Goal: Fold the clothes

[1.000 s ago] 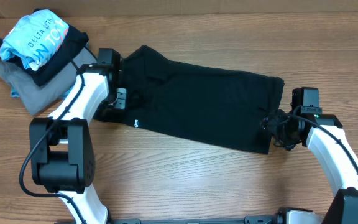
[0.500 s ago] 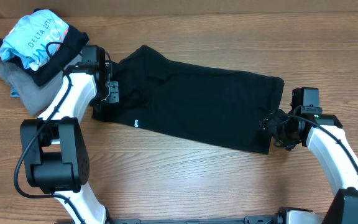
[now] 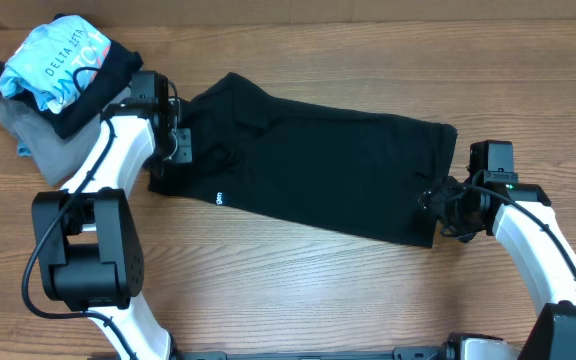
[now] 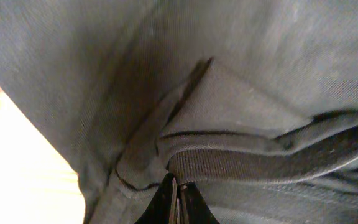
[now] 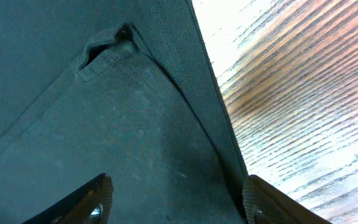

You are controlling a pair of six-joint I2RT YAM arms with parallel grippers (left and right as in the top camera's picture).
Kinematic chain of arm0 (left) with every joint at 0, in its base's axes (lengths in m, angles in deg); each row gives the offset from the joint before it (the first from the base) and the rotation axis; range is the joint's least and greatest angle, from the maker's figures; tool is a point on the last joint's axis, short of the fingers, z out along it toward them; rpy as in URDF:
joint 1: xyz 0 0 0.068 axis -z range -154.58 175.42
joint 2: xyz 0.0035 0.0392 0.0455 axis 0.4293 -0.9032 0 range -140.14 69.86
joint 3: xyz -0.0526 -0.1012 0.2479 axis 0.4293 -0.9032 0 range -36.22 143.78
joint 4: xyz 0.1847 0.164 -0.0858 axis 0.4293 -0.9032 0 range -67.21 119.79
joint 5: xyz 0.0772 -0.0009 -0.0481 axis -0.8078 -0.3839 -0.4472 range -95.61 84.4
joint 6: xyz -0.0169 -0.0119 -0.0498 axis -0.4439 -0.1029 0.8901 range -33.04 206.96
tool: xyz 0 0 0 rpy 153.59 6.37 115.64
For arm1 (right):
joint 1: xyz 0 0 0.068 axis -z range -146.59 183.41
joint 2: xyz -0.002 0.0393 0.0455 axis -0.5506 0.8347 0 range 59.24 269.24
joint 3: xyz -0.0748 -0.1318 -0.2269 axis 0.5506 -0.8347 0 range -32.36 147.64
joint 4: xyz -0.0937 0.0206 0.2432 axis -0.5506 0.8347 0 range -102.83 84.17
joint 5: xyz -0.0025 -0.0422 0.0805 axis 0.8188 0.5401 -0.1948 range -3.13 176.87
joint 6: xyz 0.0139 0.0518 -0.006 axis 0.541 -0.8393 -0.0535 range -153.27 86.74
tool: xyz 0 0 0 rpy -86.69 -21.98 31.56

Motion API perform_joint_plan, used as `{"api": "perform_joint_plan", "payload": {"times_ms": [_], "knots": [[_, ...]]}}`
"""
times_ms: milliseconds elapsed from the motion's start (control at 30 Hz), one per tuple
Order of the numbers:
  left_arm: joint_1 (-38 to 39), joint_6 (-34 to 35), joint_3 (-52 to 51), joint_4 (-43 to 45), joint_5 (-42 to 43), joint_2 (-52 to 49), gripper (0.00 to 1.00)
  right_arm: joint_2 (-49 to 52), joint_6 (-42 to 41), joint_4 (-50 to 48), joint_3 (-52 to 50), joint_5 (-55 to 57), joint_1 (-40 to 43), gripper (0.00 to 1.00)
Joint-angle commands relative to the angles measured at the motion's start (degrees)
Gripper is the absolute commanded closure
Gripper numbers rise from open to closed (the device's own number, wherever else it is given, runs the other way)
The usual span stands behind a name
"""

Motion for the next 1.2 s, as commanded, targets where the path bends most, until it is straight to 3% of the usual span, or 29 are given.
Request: {"api": "perform_joint_plan", "payload": {"times_ms": [0, 233, 333, 433, 467, 567, 700, 867, 1167], "knots": [[0.00, 0.26, 5.79, 0.85, 1.05, -0.50, 0.96, 0.15, 0.24, -0.26, 0.81, 1.18, 0.44, 0.29], [0.02, 3.98, 7.85, 5.09, 1.03, -0.52, 0.92, 0.13, 0.24, -0.55, 0.81, 1.42, 0.44, 0.29], [0.11, 5.49, 7.43, 6.32, 0.98, -0.52, 0.75, 0.15, 0.24, -0.92, 0.81, 1.42, 0.44, 0.28], [0.11, 5.73, 7.43, 5.86, 1.01, -0.52, 0.44, 0.15, 0.26, -0.92, 0.79, 1.44, 0.44, 0.26], [0.13, 5.70, 7.43, 5.18, 1.33, -0.52, 0.41, 0.15, 0.24, -0.90, 0.76, 1.42, 0.44, 0.26], [0.20, 4.85, 7.43, 2.21, 5.42, -0.52, 0.48, 0.15, 0.24, -0.81, 0.72, 1.42, 0.44, 0.25], [1.31, -2.95, 7.43, -2.08, 14.82, -0.52, 0.60, 0.15, 0.24, -0.96, 0.72, 1.42, 0.44, 0.25], [5.95, -9.64, 5.75, -5.57, 12.31, -0.52, 0.70, 0.15, 0.24, -1.16, 0.72, 1.42, 0.44, 0.25], [12.15, -10.34, -2.47, 1.53, 5.35, -0.55, 0.58, 0.15, 0.24, -0.94, 0.72, 1.42, 0.44, 0.25]]}}
